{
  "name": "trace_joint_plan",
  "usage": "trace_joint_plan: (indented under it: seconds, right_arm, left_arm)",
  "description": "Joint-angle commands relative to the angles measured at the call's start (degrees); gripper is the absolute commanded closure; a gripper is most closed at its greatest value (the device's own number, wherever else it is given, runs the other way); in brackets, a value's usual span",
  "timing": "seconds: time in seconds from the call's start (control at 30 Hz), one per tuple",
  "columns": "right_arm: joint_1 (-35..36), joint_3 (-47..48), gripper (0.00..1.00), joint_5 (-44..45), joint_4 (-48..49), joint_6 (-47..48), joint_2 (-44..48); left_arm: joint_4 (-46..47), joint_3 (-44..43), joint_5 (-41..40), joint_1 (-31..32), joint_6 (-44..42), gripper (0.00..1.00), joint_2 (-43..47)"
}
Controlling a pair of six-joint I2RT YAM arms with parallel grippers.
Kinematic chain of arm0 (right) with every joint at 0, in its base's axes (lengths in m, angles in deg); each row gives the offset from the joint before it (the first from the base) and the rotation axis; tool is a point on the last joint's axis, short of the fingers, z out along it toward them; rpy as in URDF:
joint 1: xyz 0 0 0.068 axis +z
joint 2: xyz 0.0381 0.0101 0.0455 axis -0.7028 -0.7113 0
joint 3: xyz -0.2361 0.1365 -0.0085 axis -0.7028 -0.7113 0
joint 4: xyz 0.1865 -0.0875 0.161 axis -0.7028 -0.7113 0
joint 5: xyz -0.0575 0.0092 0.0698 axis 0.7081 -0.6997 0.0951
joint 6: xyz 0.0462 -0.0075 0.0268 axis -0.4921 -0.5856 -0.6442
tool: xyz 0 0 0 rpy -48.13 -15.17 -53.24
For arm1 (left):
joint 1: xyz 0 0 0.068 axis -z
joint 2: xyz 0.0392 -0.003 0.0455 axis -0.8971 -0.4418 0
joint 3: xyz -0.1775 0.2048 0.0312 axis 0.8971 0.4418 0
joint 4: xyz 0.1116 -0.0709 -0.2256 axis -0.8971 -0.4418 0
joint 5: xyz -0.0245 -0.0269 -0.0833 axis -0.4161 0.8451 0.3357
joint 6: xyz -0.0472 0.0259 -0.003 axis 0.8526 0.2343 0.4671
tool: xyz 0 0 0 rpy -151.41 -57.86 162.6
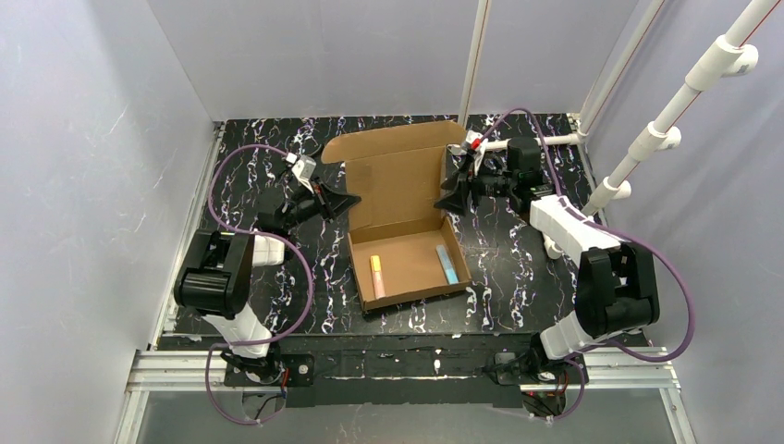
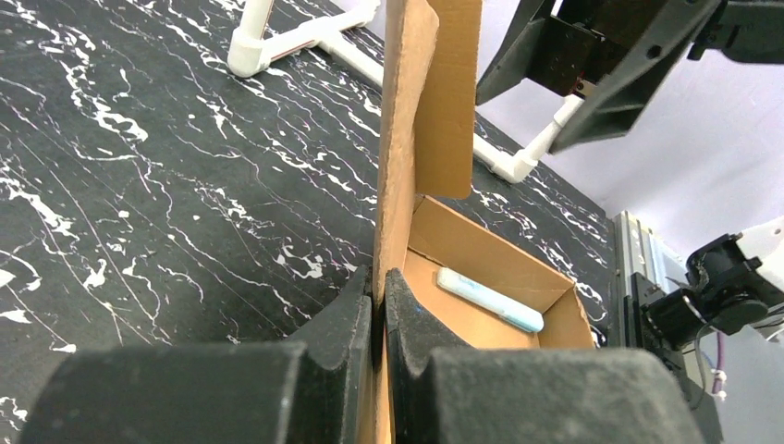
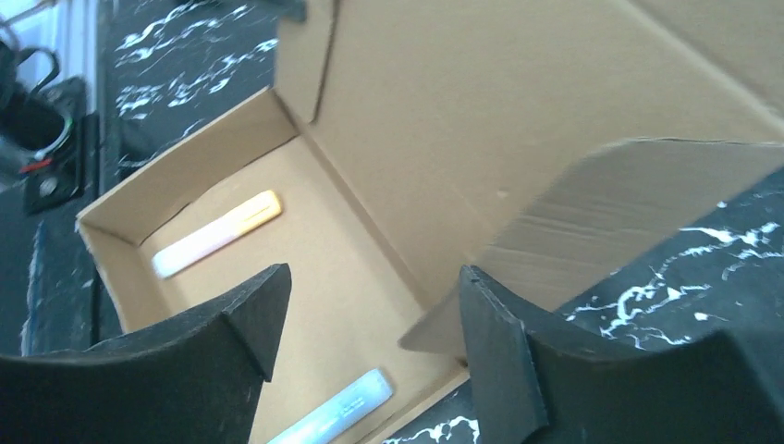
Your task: Fold the paper box
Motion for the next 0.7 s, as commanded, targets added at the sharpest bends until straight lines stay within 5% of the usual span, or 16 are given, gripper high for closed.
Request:
trace_joint_plan:
  seconds: [0.0,0.13,0.4,0.47,0.6,0.67]
  right_arm:
    - [-0.6,6.2,0.22,-9.5,-18.0,15.7,1.6]
    - [-4.3,9.4,0.14,-9.5,-30.7,27.3,3.2]
    - [-9.2,10.5,0.15,1.6,-26.2,25.3,7.3]
    - [-9.9,10.4,0.26,7.0,-20.7,19.0,7.3]
    - [-9.9,9.0,0.72,16.8,-8.2,7.7,5.1]
    - [-9.1,8.1,0.87,21.1,-1.9,3.1,2.6]
  left_arm:
    - [0.9,0.7,0.1,-0.4,-7.0,1.0,4.0]
    - [0.9,1.1,2.9,-1.5,-10.1,1.0,5.9]
    - [0.8,1.1,8.7,-3.5,-11.4,1.0,8.1]
    - [0.8,1.1,9.7,-4.0,-11.3,1.0,8.3]
    - [0.9,1.0,10.6,-4.0,-10.9,1.0,8.0]
    - [1.2,1.1,10.9,-4.0,-10.4,1.0,8.1]
